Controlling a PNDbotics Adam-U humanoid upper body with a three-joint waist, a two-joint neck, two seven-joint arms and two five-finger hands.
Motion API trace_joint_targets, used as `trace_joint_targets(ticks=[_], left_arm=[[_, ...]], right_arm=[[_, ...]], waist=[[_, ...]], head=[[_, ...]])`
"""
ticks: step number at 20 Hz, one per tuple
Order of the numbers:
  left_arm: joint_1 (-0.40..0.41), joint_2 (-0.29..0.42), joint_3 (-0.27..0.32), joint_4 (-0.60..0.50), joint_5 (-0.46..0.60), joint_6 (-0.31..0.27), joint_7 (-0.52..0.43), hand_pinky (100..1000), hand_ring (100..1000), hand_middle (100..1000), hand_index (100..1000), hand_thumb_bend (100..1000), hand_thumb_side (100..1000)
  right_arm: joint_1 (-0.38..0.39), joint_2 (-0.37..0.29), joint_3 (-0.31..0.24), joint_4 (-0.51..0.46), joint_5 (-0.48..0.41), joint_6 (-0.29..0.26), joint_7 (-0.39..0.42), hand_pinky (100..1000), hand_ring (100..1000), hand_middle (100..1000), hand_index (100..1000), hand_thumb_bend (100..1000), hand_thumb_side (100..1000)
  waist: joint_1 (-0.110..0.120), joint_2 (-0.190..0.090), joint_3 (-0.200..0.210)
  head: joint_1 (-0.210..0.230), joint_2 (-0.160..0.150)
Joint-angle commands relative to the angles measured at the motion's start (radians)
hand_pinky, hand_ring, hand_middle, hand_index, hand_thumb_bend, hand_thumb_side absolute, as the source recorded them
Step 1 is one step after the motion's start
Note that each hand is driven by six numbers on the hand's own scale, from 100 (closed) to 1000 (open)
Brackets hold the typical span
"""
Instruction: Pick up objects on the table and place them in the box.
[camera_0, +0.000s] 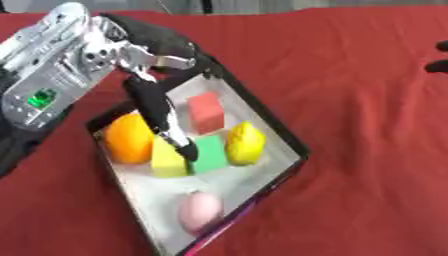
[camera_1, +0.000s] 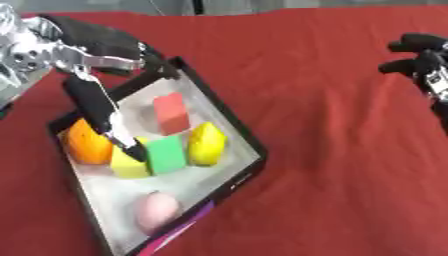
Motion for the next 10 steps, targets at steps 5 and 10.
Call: trace_joint_targets(ticks=[5, 10], left_arm=[[0.267, 0.078, 0.456, -0.305, 0.138, 0.215, 0.494, 785, 820, 752, 878, 297, 616], [0.521, -0.045, 0.732, -0.43, 0.479, 0.223, 1.184, 773, 833, 790, 851, 208, 637]], right_arm=[[-0.02, -0.032, -0.034, -0.017, -0.045, -0.04, -0.022, 945, 738, 791, 836, 100, 529], [-0.03, -0.024, -0.047, -0.017, -0.049, -0.087, -0.05, 943, 741, 793, 839, 100, 527]], waist=[[-0.012, -0.026, 0.007], [-0.029, -0.018, 0.016]], head=[[-0.022, 0.005], [-0.025, -0.004]])
